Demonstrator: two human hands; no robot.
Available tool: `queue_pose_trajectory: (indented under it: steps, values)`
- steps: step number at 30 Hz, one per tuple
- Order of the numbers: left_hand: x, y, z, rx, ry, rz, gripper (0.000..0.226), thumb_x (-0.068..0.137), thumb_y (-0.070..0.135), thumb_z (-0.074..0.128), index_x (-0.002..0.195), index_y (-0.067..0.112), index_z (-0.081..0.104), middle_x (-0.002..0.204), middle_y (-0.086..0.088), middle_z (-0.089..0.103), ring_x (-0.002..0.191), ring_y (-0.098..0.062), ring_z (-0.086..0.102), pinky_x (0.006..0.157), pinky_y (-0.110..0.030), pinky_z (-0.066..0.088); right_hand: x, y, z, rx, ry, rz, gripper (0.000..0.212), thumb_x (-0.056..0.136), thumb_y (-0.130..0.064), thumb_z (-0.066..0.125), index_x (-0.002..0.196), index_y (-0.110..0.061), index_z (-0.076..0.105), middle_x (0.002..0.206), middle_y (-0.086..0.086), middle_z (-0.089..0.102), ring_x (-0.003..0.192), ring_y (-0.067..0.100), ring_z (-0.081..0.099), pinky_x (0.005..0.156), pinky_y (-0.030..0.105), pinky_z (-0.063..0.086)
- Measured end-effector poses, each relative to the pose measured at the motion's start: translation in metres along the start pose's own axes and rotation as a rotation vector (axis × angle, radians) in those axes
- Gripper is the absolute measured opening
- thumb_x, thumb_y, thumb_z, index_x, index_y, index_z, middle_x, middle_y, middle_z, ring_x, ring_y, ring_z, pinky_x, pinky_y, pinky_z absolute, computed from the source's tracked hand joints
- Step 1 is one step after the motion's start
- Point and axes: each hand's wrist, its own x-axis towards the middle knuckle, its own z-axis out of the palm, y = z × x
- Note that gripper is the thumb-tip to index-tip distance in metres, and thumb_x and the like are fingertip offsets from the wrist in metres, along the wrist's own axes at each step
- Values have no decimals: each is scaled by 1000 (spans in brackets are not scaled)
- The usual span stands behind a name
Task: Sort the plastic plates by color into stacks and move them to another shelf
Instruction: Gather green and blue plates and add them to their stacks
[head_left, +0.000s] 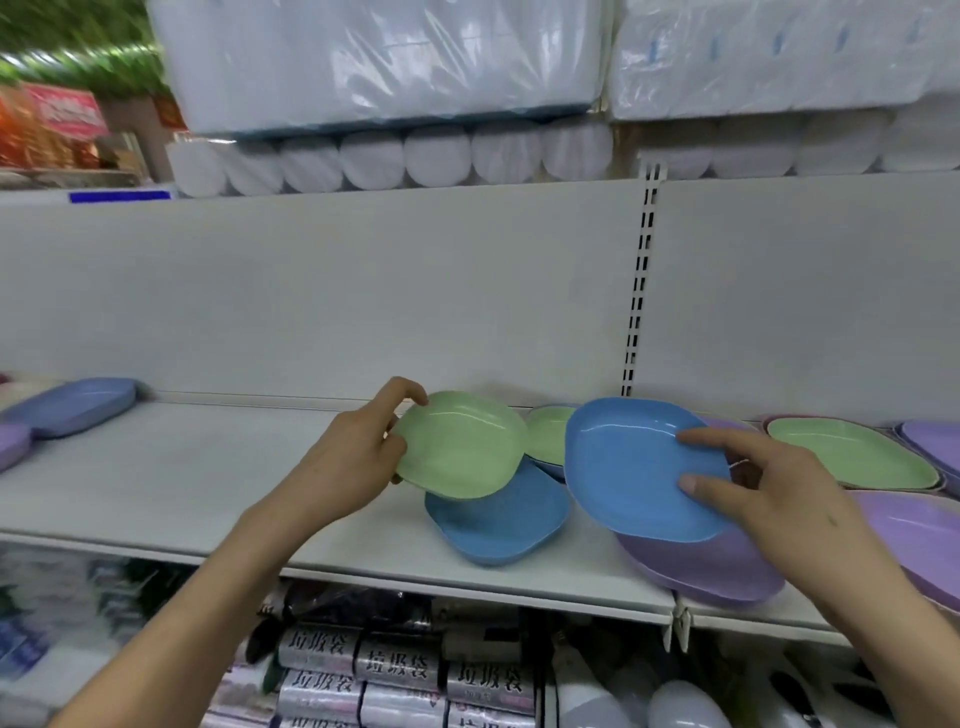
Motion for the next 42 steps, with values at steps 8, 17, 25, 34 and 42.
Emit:
queue_pose_trajectory:
  steps: [8, 17, 25, 34, 42]
  values:
    - [-49, -19, -17, -110, 273, -202, 42, 97, 7, 53, 131, 27, 67, 103, -1, 65, 61, -1, 59, 60, -13, 41, 2, -34, 44, 159, -156, -114, 67, 71, -30, 90, 129, -45, 59, 115, -6, 65, 92, 18, 66, 86, 43, 54]
    - [-149, -62, -83, -14, 488, -293, 51, 89, 26, 75, 135, 40, 58, 126, 16, 62, 96, -9, 62, 89, -39, 54, -22, -110, 142, 220, -338, -301, 70, 74, -25, 89, 129, -46, 52, 118, -20, 54, 101, 9, 56, 78, 28, 42]
    - [-251, -149, -176, -19, 623, -400, 50, 92, 26, 73, 137, 41, 57, 125, 27, 56, 108, -13, 61, 90, -38, 52, -69, -217, 258, 263, -479, -404, 65, 78, -24, 82, 127, -51, 48, 124, -22, 53, 103, 0, 55, 76, 21, 42]
    - [-378, -271, -289, -23, 787, -505, 49, 88, 24, 78, 129, 47, 63, 129, 18, 64, 105, -10, 66, 92, -41, 55, -143, -329, 407, 297, -586, -450, 60, 81, -29, 80, 125, -53, 46, 121, -20, 53, 102, 11, 59, 74, 31, 49]
    - [-414, -340, -341, -32, 821, -546, 47, 89, 23, 76, 128, 46, 64, 119, 17, 67, 96, -8, 66, 82, -40, 57, -178, -389, 495, 285, -635, -444, 58, 82, -32, 79, 124, -53, 46, 119, -22, 52, 105, 9, 56, 75, 28, 45]
